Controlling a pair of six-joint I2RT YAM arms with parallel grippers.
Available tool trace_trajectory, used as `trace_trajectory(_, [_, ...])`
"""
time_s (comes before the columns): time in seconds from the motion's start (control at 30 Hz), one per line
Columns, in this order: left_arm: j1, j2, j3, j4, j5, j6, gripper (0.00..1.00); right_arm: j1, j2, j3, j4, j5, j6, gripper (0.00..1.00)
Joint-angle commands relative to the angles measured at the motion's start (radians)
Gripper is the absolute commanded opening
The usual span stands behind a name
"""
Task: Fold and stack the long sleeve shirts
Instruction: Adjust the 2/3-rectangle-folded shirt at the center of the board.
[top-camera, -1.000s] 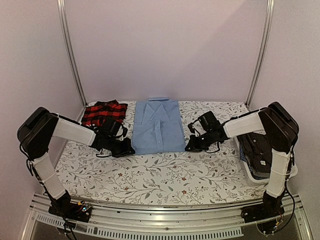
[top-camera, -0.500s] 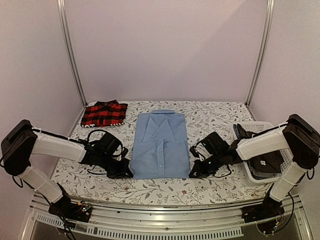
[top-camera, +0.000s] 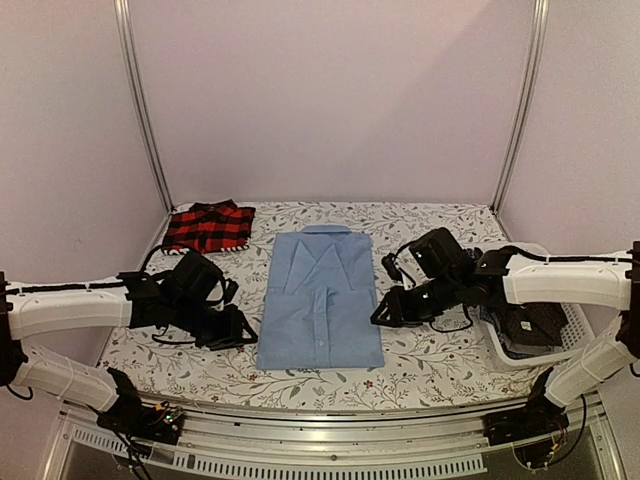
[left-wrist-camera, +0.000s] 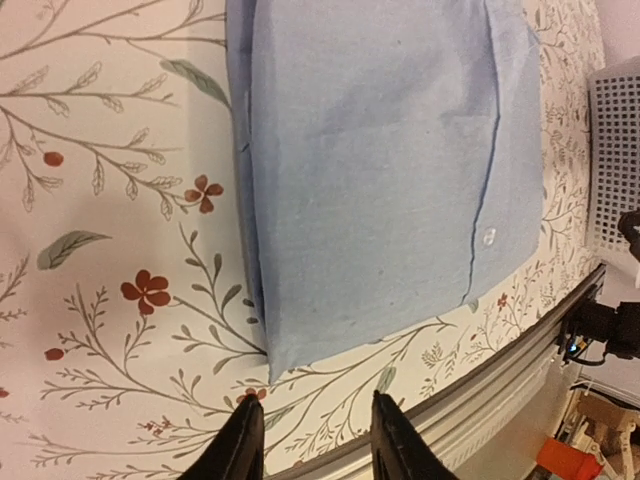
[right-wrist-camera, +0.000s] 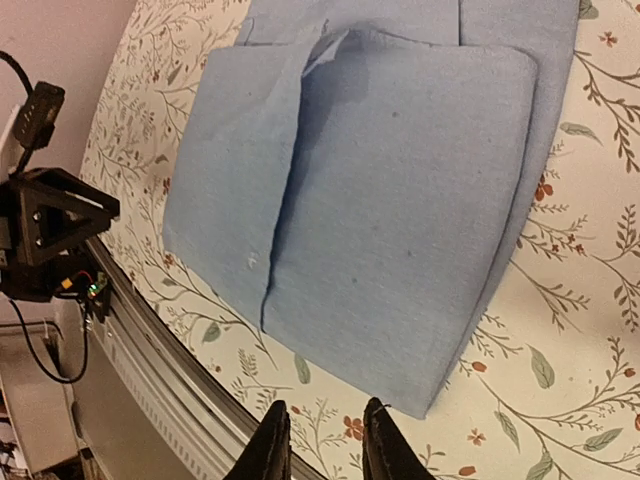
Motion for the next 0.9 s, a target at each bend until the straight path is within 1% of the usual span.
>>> trace_trajectory(0.0, [0.063, -0.001, 0.031, -0.002, -0.05, 0.064, 0.36, -0.024, 0.147, 0.123, 0.074, -0.074, -0.039, 0.17])
trace_trajectory(0.1, [0.118, 0.011, 0.037, 0.047, -0.04, 0.102, 0.37, -0.027, 0.268, 0.204, 0.171, -0.135, -0.026, 0.09])
trace_trajectory(0.23, [0.184, 0.031, 0.03, 0.116, -0.02, 0.147, 0.37, -0.032, 0.468, 0.334, 0.205, -0.177, -0.019, 0.04])
trace_trajectory(0.33, [0.215, 0.063, 0.032, 0.161, -0.014, 0.177, 0.37, -0.037, 0.557, 0.413, 0.209, -0.194, -0.016, 0.02])
trace_trajectory(0.47, [0.249, 0.125, 0.027, 0.235, 0.006, 0.197, 0.36, -0.051, 0.646, 0.464, 0.224, -0.208, -0.007, 0.02])
trace_trajectory(0.63, [0.271, 0.237, 0.048, 0.343, 0.047, 0.205, 0.35, -0.07, 0.705, 0.498, 0.244, -0.224, -0.002, 0.03])
trace_trajectory(0.8, [0.272, 0.345, 0.092, 0.414, 0.092, 0.21, 0.34, -0.079, 0.749, 0.533, 0.282, -0.26, 0.006, 0.08])
trace_trajectory(0.87, [0.273, 0.383, 0.115, 0.417, 0.105, 0.216, 0.34, -0.08, 0.765, 0.547, 0.302, -0.281, 0.008, 0.13])
